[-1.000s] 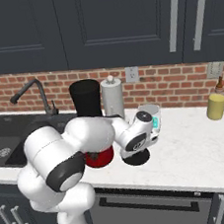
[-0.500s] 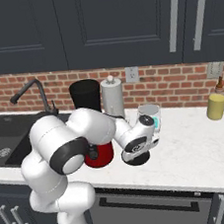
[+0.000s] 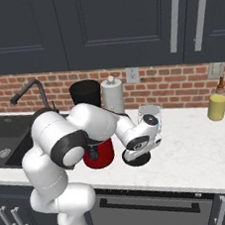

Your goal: Close the lid blender by securely placing the lid on top.

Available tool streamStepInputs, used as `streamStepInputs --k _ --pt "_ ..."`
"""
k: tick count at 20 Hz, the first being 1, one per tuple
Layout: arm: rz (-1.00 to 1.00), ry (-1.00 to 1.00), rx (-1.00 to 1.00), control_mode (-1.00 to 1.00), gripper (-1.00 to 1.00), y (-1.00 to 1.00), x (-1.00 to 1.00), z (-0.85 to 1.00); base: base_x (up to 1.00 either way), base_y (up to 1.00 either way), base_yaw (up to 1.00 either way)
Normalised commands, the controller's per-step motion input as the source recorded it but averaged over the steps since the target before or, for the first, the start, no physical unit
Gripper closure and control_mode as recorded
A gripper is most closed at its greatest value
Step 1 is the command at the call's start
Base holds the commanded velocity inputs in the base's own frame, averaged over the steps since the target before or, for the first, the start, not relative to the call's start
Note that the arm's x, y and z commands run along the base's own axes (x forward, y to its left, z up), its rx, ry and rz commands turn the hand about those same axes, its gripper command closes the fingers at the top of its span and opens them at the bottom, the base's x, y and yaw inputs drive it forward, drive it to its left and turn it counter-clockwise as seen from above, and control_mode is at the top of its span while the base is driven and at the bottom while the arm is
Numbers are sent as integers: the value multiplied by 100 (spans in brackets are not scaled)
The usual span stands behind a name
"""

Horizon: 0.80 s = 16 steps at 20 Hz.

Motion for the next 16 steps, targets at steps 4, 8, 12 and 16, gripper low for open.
streamStepInputs --k 4,8,12,16 --pt "0 0 0 -100 100 1 2 -8 0 0 0" --pt "0 -1 0 -100 100 0 1 0 0 0 0" --pt "0 -3 0 -100 100 0 -3 0 0 0 0" --pt "0 -4 0 -100 100 0 -24 32 0 0 0"
